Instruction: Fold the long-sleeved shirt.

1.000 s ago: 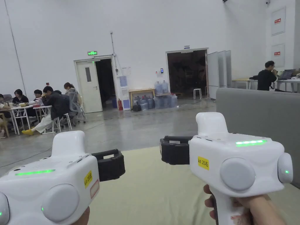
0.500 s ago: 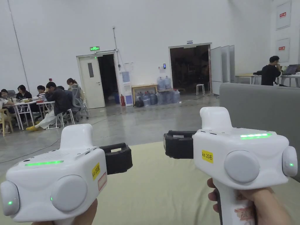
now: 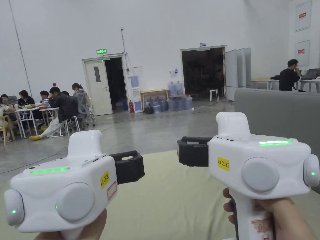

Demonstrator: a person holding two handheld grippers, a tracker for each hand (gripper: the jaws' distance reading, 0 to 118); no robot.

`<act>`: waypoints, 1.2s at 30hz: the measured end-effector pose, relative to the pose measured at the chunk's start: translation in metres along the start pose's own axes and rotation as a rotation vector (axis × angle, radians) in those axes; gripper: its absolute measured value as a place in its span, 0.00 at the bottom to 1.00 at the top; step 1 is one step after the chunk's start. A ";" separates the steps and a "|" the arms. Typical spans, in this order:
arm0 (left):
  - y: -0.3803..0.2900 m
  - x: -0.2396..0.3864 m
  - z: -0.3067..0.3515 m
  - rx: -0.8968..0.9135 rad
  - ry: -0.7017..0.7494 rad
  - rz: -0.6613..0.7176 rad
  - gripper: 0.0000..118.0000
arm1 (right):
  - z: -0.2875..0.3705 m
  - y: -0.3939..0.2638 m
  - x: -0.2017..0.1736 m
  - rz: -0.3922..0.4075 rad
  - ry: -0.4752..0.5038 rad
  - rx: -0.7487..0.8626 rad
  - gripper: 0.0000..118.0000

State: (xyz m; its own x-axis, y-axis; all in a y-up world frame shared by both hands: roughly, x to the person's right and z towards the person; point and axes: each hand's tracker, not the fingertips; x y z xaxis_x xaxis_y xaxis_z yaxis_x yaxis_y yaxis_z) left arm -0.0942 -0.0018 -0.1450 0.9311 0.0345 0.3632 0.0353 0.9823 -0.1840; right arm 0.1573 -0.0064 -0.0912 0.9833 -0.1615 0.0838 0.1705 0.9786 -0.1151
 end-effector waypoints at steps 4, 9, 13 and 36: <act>0.000 0.000 0.000 -0.001 0.005 -0.008 1.00 | -0.001 -0.001 0.000 -0.001 0.000 -0.005 1.00; 0.001 0.000 0.002 0.001 0.007 -0.009 1.00 | 0.002 -0.001 -0.005 0.030 -0.047 0.034 1.00; 0.002 0.000 0.003 -0.001 0.007 -0.010 1.00 | 0.003 0.000 -0.009 0.046 -0.048 0.031 1.00; 0.000 0.001 0.000 -0.013 -0.004 -0.005 1.00 | -0.002 -0.004 -0.007 -0.022 0.000 -0.013 1.00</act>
State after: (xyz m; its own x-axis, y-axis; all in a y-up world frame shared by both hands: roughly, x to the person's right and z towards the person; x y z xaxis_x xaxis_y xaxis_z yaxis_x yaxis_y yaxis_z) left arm -0.0937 -0.0019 -0.1444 0.9294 0.0309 0.3679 0.0443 0.9800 -0.1942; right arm 0.1495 -0.0097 -0.0931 0.9793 -0.1833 0.0863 0.1933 0.9730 -0.1260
